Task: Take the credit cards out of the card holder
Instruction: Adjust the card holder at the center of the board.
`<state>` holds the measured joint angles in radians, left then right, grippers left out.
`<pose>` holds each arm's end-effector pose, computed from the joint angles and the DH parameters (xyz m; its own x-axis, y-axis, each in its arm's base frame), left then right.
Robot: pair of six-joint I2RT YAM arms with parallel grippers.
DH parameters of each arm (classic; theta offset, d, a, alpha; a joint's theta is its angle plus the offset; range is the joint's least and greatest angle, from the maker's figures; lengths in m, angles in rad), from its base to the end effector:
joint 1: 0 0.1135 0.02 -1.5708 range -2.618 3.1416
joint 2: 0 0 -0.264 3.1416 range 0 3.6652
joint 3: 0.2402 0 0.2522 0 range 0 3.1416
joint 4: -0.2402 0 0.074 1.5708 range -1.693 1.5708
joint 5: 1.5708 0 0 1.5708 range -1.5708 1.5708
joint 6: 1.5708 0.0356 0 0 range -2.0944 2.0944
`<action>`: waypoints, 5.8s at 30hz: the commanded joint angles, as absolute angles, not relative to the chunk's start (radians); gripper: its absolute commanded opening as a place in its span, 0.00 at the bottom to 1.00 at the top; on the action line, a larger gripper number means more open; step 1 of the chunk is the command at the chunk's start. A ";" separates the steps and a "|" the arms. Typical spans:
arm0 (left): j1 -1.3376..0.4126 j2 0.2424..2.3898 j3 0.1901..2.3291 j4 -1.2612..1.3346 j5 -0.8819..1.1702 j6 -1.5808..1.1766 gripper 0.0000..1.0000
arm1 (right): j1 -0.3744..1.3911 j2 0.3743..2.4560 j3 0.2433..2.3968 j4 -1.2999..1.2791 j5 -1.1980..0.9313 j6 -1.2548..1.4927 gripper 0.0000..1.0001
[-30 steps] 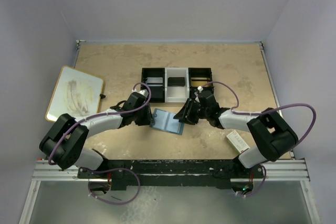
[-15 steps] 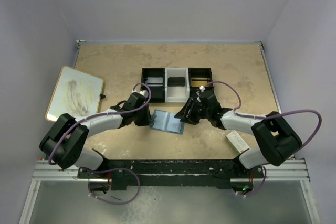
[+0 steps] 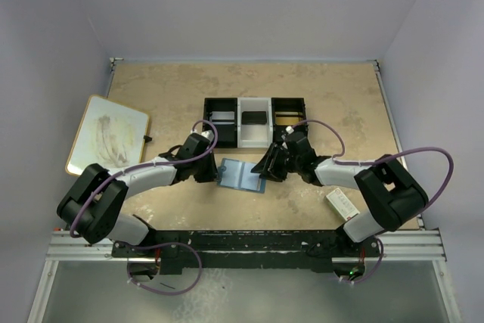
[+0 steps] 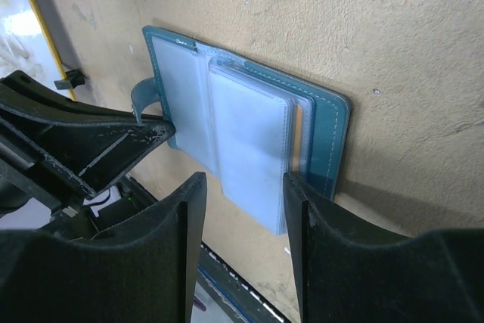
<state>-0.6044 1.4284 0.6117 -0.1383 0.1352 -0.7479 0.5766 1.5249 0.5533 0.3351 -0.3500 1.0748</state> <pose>0.2088 -0.1500 0.1482 -0.9190 -0.1843 -0.3486 0.0030 0.8808 -0.4735 0.2297 0.1640 0.1449 -0.8909 0.4062 -0.2035 0.0845 0.5882 0.8043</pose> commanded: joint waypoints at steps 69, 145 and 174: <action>-0.695 1.456 0.835 -0.165 0.240 -0.680 0.30 | 0.580 1.434 0.613 0.246 -0.275 0.966 0.49; -0.768 1.254 0.580 -0.168 -0.066 -0.777 0.55 | 0.582 1.522 0.799 0.051 -0.139 0.612 0.62; -0.807 1.075 0.476 -0.292 -0.223 -0.976 0.53 | 0.819 1.593 0.681 0.170 -0.366 0.715 0.61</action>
